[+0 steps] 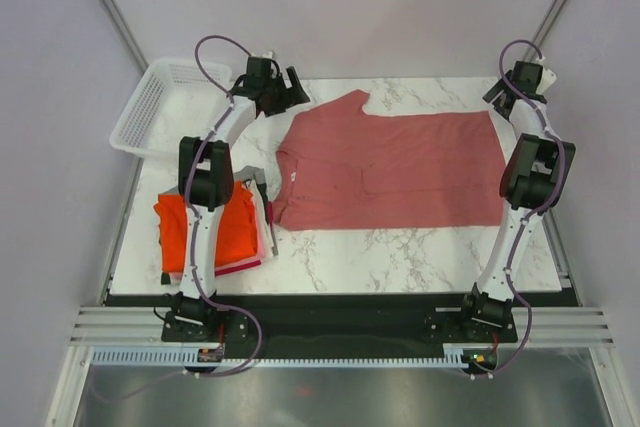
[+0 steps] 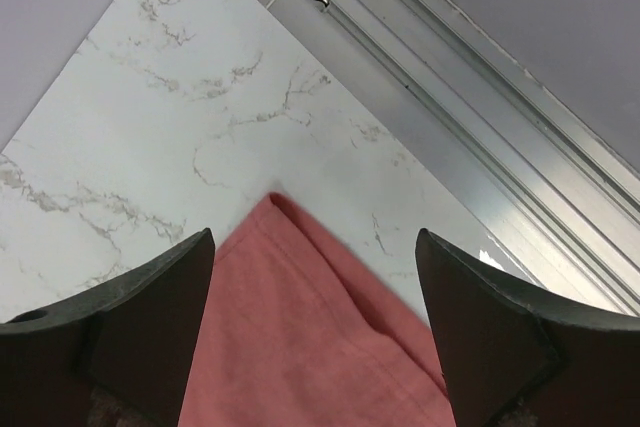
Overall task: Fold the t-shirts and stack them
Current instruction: Fold the tshirt
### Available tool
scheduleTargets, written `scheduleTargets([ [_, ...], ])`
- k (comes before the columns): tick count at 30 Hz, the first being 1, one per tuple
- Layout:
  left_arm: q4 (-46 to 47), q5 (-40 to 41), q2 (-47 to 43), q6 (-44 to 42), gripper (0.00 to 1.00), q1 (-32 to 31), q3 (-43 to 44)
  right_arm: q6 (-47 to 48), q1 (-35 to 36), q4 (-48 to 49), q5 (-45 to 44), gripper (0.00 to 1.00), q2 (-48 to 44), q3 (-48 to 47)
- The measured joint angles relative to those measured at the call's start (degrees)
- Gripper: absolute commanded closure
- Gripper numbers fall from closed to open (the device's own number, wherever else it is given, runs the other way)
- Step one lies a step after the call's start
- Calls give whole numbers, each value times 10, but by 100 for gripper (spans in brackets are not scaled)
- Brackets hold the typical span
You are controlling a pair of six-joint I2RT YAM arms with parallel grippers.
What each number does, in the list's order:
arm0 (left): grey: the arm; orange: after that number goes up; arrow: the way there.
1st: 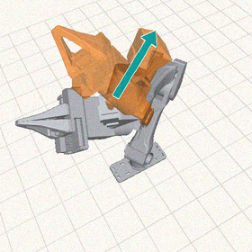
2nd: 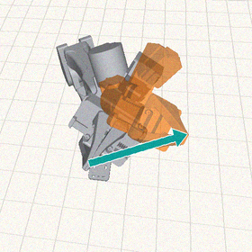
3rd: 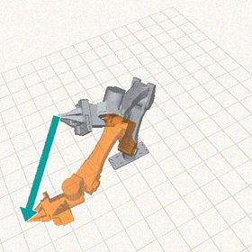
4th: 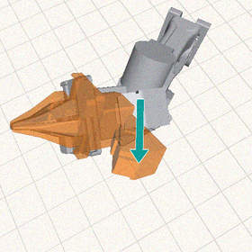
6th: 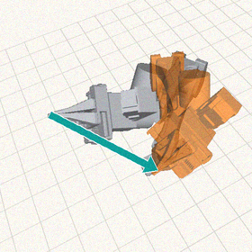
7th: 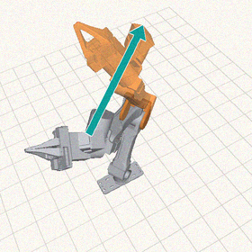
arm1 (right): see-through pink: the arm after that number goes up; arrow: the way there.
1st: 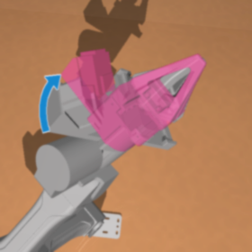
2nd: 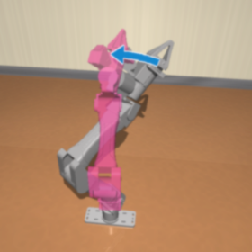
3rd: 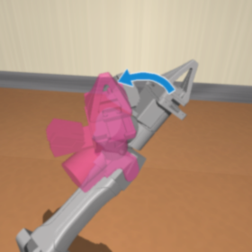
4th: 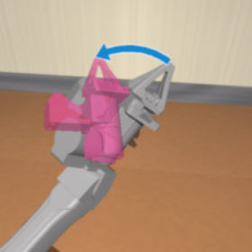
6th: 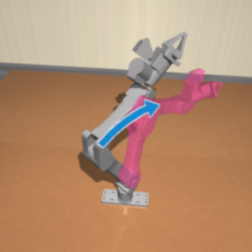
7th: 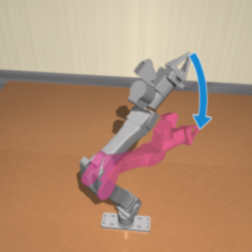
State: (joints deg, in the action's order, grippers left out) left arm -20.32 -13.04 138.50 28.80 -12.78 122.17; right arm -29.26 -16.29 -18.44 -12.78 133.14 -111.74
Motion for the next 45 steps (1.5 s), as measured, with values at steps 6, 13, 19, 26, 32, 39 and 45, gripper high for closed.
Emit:
scheduleTargets([
  [6,-5,-4,50,0,6,3,29,12,-5,3,24,16,67,-59],
  [13,-6,-6,88,1,7,2,69,21,-6,6,62,25,107,-96],
  [19,-6,-5,90,0,7,2,71,26,-6,8,90,46,122,-112],
  [26,-6,-5,90,0,7,2,72,31,-5,9,104,56,122,-109],
  [32,-6,-4,90,0,7,-1,72,46,0,12,95,83,122,-104],
  [39,-16,5,102,1,7,-12,93,47,3,9,95,99,122,-103],
  [45,-41,5,120,1,14,-16,123,46,4,11,98,99,122,-101],
])
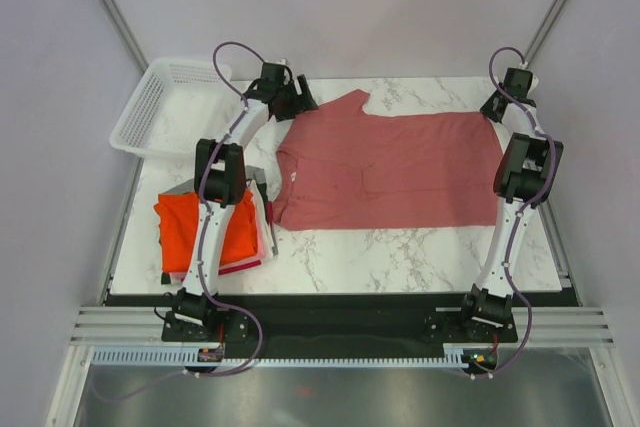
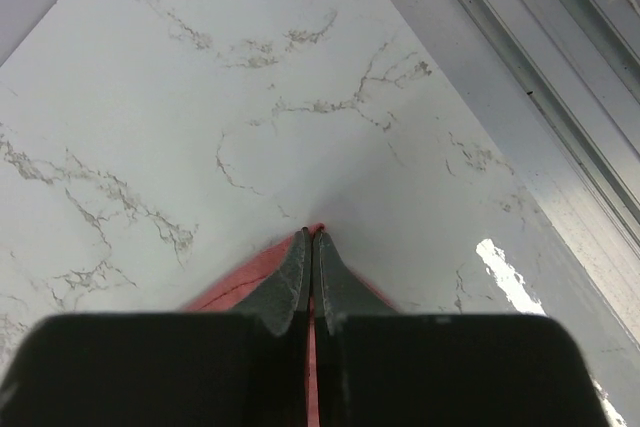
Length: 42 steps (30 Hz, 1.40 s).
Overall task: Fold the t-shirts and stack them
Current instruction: Fold the tshirt
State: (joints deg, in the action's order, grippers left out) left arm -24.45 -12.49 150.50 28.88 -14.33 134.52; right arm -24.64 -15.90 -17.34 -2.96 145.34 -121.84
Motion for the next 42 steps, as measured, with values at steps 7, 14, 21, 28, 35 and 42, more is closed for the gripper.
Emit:
scheduleTargets([
  [7,-4,2,30,0,23,1,47,-2,0,2,7,100,0,1],
  [14,9,3,56,4,62,5,75,-6,0,6,16,100,-2,5],
  [21,14,14,56,-2,98,6,75,-6,0,5,28,100,-15,24],
  [28,37,19,54,-8,30,7,64,-7,-1,-4,42,100,-29,41],
  [35,35,19,51,-9,31,6,61,-11,-2,-6,51,100,-29,41],
  [42,5,-3,48,-14,51,7,61,-17,-5,-6,60,100,-29,41],
])
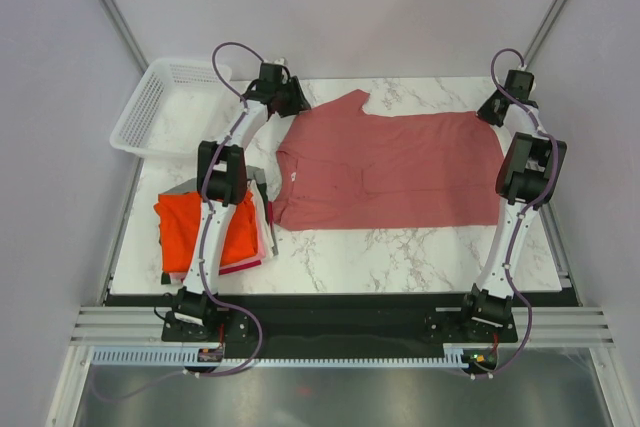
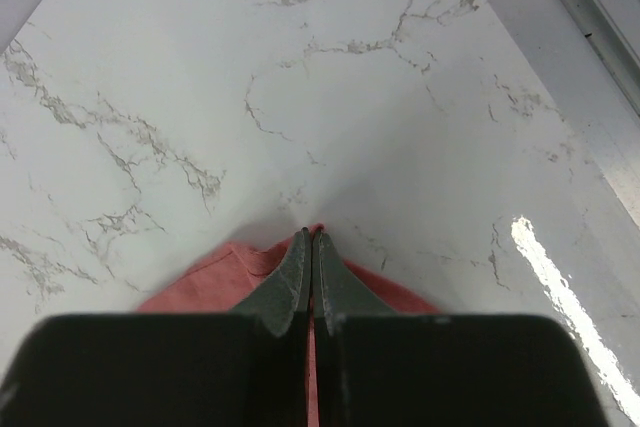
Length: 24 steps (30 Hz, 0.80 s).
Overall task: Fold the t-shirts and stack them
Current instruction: Fold the tshirt
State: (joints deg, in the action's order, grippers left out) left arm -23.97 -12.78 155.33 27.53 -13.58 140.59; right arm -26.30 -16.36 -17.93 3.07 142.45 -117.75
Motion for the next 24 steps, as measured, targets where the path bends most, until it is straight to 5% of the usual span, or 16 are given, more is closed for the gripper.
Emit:
scheduleTargets([
  [8,-25,-13,0,-5,98,0,0,-6,0,1,8,100,0,2],
  [24,46,-45,-72,-34,98,-3,-117,-17,-6,0,32,100,-25,17],
])
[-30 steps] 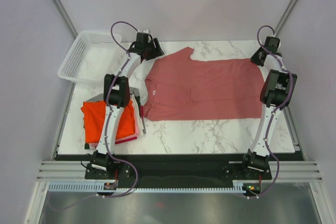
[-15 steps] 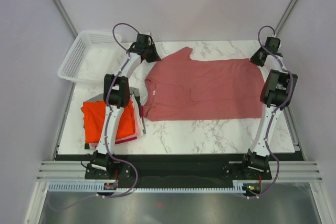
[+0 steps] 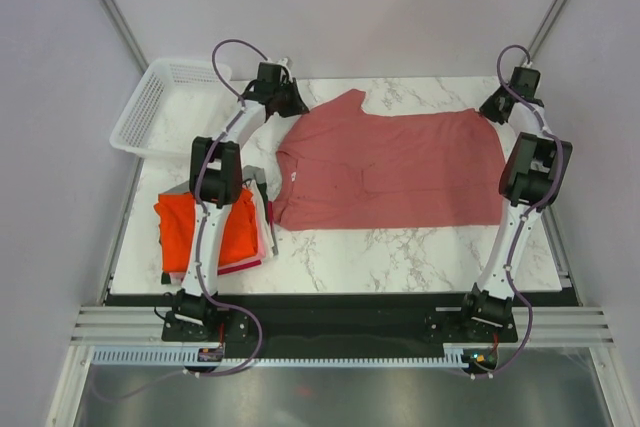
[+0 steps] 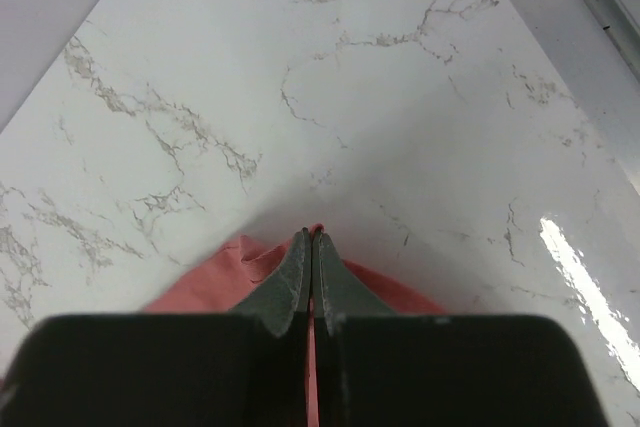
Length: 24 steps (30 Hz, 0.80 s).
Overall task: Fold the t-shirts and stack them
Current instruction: Fold the tshirt
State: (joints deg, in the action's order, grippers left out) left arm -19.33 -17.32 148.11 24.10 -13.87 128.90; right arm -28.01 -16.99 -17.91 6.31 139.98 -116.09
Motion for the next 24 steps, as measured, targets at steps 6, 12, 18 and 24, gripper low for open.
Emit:
scheduleTargets([
  [6,16,-3,-53,-17,98,-8,-37,-15,-9,0,8,100,-25,24],
  [12,48,5,-125,-37,98,-20,-118,-42,-30,-1,17,100,-41,35],
  [18,92,8,-186,-56,98,-27,-210,-53,-50,-2,20,100,-81,69],
  [24,136,24,-242,-84,98,-35,-297,-59,-55,4,23,100,-133,119],
])
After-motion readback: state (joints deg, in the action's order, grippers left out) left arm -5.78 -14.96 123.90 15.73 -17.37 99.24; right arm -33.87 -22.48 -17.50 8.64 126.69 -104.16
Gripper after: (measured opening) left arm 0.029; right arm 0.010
